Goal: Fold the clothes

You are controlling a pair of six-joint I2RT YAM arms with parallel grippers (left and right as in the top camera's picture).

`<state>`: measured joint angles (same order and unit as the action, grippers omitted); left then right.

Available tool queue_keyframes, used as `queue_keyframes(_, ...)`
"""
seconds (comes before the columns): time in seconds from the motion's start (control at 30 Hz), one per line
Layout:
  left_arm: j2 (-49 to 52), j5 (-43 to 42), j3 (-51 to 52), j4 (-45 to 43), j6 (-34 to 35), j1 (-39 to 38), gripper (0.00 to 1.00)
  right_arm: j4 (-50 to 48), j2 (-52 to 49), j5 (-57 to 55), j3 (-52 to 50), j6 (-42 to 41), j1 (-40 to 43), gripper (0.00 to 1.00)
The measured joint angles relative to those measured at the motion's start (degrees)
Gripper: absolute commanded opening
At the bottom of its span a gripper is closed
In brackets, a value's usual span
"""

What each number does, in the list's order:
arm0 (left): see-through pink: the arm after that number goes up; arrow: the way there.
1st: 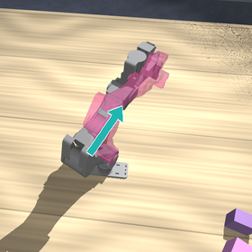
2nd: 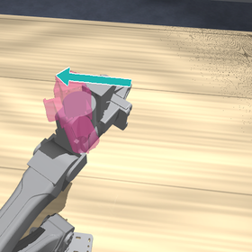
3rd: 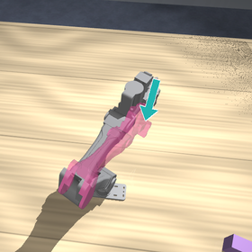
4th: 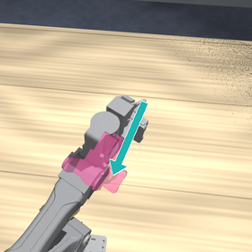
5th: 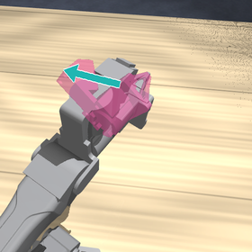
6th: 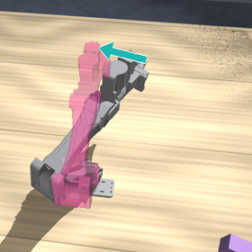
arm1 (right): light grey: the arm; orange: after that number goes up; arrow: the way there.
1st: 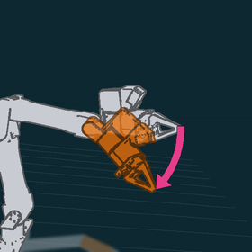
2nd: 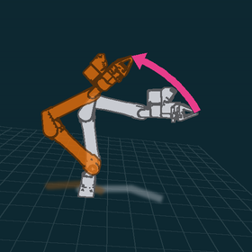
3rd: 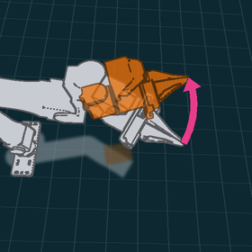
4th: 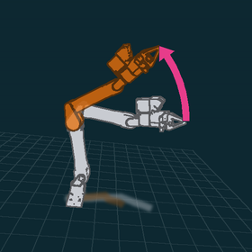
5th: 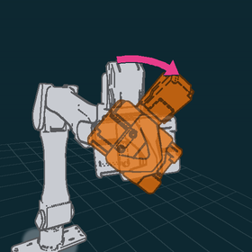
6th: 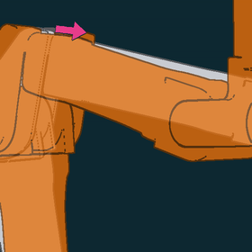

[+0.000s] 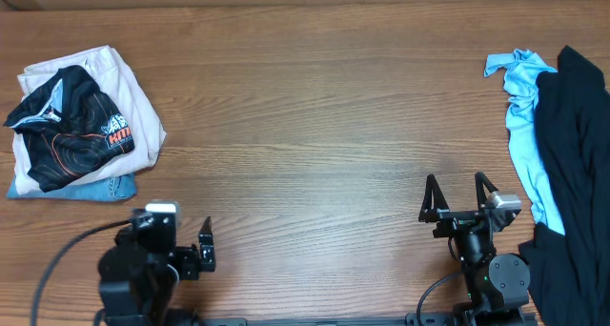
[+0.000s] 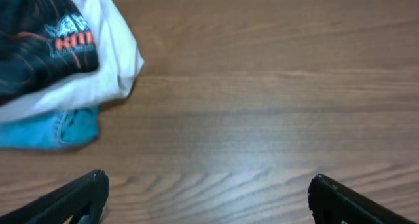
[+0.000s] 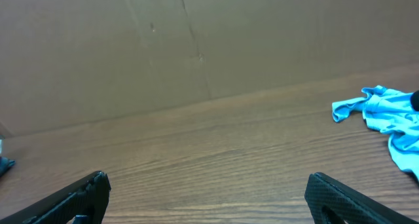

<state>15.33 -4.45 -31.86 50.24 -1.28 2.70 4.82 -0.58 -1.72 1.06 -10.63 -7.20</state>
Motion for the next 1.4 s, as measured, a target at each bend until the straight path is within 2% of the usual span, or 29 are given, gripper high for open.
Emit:
queue_keyframes(0.23, -12.2, -2.4, 19.6, -24.1, 0.0, 0.0, 1.00, 0.0, 0.0, 0.0, 0.0, 0.0, 0.0, 1.00)
queue_keyframes(0.5, -14.4, -4.3, 29.6, -52.2, -0.3, 0.0, 1.00, 0.0, 0.0, 0.0, 0.0, 0.0, 0.0, 1.00)
queue_keyframes(0.7, -14.5, -4.3, 31.3, -46.7, -0.4, 0.0, 1.00, 0.0, 0.0, 0.0, 0.0, 0.0, 0.0, 1.00)
queue_keyframes(1.4, -14.5, -4.3, 31.3, -46.8, -0.4, 0.0, 1.00, 0.0, 0.0, 0.0, 0.0, 0.0, 0.0, 1.00)
